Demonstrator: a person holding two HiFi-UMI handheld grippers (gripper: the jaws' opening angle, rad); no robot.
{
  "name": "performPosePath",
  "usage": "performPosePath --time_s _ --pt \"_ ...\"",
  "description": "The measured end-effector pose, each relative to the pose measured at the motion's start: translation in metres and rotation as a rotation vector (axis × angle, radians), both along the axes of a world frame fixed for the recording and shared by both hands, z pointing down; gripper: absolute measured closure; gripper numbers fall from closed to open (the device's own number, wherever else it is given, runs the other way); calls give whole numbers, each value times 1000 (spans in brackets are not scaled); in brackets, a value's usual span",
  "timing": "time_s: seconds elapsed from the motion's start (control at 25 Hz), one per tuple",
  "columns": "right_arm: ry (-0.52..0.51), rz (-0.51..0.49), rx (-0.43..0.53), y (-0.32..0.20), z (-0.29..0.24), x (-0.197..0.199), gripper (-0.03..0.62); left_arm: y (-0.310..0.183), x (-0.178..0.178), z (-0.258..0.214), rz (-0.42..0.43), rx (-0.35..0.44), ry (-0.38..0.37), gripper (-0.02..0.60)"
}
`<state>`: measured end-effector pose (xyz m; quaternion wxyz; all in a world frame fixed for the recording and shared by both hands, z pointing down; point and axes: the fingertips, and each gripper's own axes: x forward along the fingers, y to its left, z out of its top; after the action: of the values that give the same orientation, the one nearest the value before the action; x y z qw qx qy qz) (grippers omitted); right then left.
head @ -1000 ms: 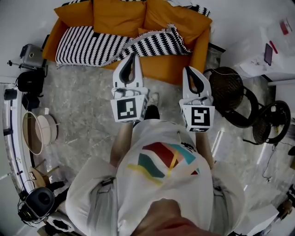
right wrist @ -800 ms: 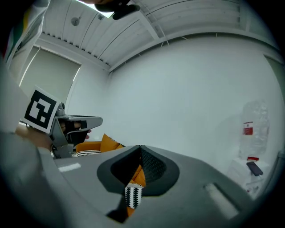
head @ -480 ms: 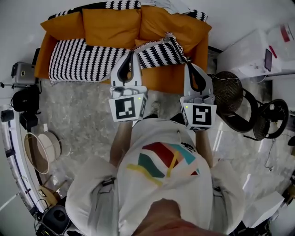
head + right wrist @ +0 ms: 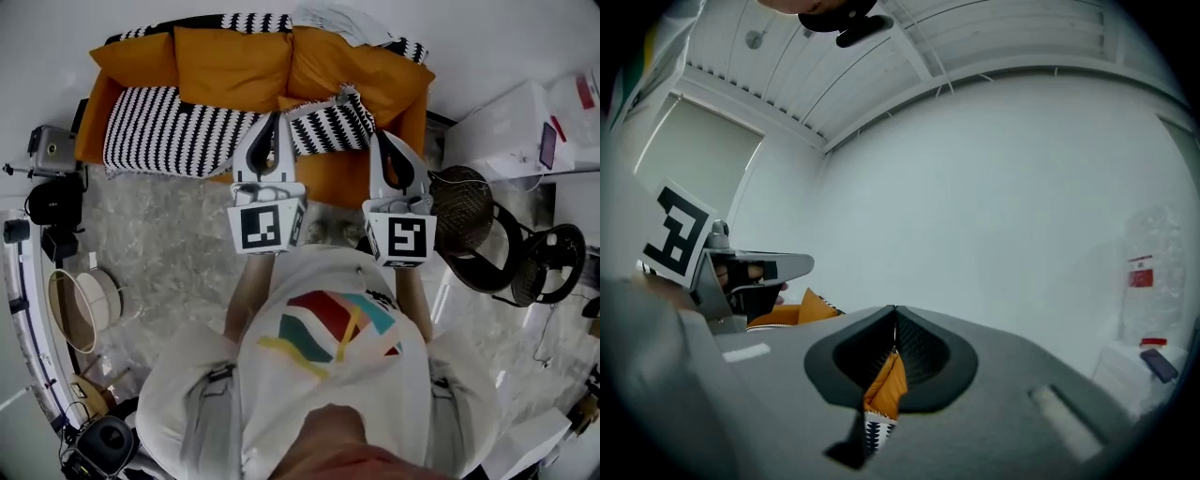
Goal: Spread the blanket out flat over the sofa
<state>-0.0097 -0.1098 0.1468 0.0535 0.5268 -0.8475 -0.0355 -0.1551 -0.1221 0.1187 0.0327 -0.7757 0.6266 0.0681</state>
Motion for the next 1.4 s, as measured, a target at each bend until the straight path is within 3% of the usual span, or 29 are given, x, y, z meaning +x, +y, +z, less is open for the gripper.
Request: performPosePath --time_s 0.52,1.12,1.4 --pt "-30 -60 -7 -25 -1 38 589 -17 56 -1 -16 -34 -22 565" --pt "-5 -91 -2 -46 6 47 589 -39 70 5 -16 -17 -39 565" --pt "-2 -116 -2 -82 35 45 589 -88 74 46 27 -95 81 565"
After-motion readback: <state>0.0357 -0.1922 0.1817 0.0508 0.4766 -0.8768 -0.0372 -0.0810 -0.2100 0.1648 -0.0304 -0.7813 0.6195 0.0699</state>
